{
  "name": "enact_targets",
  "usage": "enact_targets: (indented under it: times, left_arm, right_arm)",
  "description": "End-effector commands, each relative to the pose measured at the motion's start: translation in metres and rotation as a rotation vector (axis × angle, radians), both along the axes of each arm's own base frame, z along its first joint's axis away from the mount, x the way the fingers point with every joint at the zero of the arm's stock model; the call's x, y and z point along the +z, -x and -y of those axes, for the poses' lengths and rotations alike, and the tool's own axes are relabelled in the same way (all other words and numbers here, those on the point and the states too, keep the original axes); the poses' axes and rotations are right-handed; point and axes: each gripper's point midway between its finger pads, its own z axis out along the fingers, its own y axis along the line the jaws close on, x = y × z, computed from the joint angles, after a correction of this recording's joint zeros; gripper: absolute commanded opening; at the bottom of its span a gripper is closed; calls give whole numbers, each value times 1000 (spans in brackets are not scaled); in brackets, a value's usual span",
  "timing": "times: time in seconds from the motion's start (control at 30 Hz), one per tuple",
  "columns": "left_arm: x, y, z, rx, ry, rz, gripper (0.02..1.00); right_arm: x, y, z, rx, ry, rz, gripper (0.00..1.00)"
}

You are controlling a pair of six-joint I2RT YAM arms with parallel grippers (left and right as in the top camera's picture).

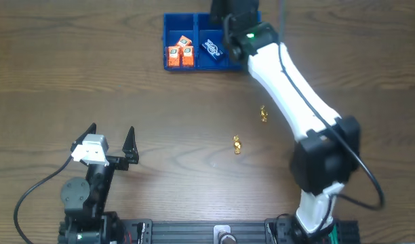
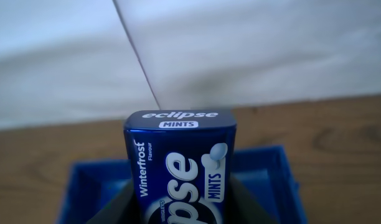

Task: Sort Candies Into Trays

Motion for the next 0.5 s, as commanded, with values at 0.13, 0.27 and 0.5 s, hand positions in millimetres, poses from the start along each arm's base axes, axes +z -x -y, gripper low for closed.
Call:
enact_targets:
  times: [0.13, 0.27, 0.5]
  left_arm:
    - [-16, 1, 2, -17, -7, -43, 998]
    - [-16, 1, 2, -17, -7, -43, 998]
    - [-16, 1, 2, -17, -7, -43, 998]
  right_arm:
    - [-69, -7, -11, 44, 92, -107, 215]
    - [-87, -4, -19, 68, 99, -143, 215]
    - [-108, -1, -32, 90, 113, -170, 237]
